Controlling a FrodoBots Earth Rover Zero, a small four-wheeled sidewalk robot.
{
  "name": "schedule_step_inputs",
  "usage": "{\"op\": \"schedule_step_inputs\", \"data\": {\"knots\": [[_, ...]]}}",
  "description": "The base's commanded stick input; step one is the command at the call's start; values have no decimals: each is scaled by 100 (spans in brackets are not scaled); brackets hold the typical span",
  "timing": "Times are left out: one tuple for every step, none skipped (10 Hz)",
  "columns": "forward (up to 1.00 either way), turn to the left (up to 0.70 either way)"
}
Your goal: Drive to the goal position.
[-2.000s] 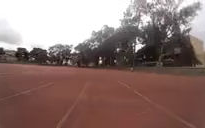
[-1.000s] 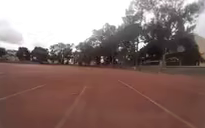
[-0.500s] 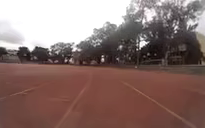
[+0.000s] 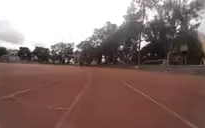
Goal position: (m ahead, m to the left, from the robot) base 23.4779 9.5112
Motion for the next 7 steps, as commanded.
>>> {"op": "schedule_step_inputs", "data": {"knots": [[70,0],[70,0],[70,0],[70,0],[70,0],[70,0],[70,0]]}}
